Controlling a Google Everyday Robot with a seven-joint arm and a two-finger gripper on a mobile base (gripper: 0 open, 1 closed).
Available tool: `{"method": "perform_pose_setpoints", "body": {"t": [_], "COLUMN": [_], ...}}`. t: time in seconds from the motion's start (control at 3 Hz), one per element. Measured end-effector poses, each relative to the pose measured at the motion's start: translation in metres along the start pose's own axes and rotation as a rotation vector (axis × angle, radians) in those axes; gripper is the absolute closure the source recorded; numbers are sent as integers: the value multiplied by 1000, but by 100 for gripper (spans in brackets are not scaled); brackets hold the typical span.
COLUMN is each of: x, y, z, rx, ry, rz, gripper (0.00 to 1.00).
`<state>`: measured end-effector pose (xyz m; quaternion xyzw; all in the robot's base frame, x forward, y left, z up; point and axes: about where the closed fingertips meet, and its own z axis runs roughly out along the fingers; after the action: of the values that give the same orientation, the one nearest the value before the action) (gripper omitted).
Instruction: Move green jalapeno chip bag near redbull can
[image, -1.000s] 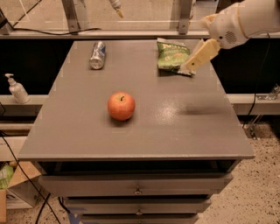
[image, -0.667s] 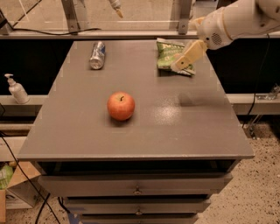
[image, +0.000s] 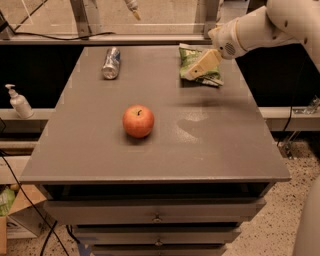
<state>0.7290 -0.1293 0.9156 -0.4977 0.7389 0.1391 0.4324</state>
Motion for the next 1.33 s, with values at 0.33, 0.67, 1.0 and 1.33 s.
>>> {"method": "perform_pose_setpoints", "body": {"t": [0.33, 0.67, 1.0, 1.33], "x": [20, 45, 60, 40], "y": [-18, -27, -30, -30], "z": [18, 36, 45, 45], "rx": [28, 33, 23, 14], "ry": [39, 91, 115, 78], "rz": [48, 96, 140, 103], "gripper": [0, 0, 18, 41]}}
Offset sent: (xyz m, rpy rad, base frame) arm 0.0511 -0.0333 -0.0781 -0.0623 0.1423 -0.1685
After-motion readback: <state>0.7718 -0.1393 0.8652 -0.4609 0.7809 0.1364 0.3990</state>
